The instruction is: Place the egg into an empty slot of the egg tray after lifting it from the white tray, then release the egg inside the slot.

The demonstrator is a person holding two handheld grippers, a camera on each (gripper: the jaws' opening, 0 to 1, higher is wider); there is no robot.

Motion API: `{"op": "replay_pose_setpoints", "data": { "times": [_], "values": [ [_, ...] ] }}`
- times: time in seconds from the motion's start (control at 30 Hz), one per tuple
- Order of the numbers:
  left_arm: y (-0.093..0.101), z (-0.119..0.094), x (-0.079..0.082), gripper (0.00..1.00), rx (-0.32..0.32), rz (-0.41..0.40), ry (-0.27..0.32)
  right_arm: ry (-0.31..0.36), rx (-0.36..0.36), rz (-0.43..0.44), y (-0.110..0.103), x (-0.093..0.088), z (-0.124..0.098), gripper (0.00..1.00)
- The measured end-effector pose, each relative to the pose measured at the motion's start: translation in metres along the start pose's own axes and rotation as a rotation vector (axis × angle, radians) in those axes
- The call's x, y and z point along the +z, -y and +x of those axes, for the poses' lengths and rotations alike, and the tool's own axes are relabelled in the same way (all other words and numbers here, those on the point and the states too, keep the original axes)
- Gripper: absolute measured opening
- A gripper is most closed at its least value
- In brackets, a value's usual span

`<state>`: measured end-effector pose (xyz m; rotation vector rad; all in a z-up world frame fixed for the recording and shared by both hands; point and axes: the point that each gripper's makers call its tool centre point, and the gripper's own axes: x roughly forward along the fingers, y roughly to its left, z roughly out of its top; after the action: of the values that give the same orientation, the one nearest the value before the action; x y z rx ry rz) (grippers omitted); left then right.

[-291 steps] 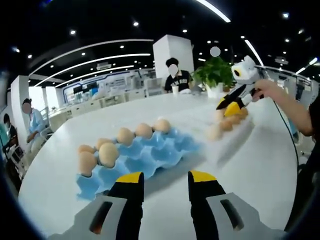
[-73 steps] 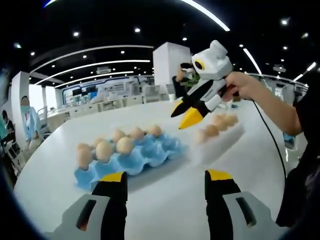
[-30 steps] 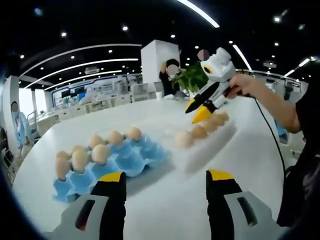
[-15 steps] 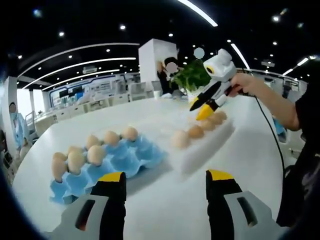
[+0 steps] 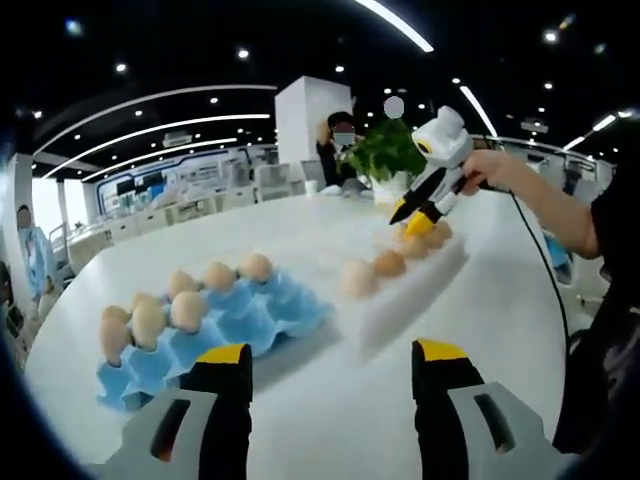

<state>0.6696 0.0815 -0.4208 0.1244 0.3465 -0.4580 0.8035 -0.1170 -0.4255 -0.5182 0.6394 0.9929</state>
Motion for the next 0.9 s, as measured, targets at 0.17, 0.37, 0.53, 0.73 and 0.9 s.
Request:
{"op": "replay_pose_setpoints", "data": {
  "times": [0.17,0.37,0.53,0.73,0.9],
  "values": [
    [0.002,0.003,0.001,0.66,-0.007,0.004,0.000,-0.010,0.002,0.015,0.000,-0.001,0.002,0.38],
    [0.008,0.004,0.001,0.66,-0.013,0.004,-0.002,-0.053,-0.027,0.066,0.014,-0.003,0.010,0.30],
    [0.008,0.004,-0.001,0.66,-0.012,0.005,-0.005,-0.087,-0.024,0.081,0.019,-0.006,0.010,0.31],
    [0.007,0.005,0.000,0.66,-0.015,0.006,-0.004,-0.164,-0.044,0.135,0.020,-0.012,0.009,0.34],
    [0.009,0.006,0.002,0.66,-0.021,0.007,-0.001,-0.206,-0.057,0.135,0.012,-0.017,0.005,0.31]
  ]
}}
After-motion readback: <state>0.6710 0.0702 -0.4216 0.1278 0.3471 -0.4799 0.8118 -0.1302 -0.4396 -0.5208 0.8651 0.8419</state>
